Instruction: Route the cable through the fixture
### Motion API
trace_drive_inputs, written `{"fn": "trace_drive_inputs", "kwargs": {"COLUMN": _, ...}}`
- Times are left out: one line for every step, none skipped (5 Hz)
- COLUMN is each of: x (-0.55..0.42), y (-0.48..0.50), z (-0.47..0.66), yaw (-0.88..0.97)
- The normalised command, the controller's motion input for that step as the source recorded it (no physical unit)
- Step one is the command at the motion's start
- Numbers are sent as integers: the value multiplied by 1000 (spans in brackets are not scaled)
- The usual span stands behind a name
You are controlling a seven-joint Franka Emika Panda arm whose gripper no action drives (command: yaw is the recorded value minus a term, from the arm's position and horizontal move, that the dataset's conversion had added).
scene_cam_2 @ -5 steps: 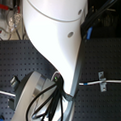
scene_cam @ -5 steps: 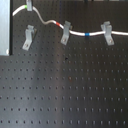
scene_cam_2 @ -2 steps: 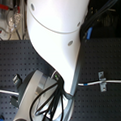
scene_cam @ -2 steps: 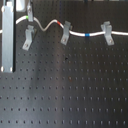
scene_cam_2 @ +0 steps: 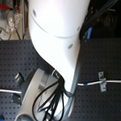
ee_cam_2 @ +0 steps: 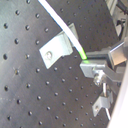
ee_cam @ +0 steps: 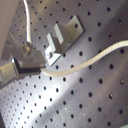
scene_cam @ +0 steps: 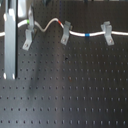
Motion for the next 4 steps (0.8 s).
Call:
{"fn": "trace_drive_inputs", "kwargs": {"x": 5, "y": -126, "z": 483, "yaw": 0}}
{"fn": "trace_drive_inputs", "kwargs": {"x": -4, "y": -150, "z": 2, "yaw": 368}}
{"fn": "trace_drive_inputs", "kwargs": {"x": -15, "y": -105, "z": -346, "yaw": 503}}
{"fn": "trace_drive_inputs", "kwargs": {"x": -26, "y": -111, "z": -552, "yaw": 483}}
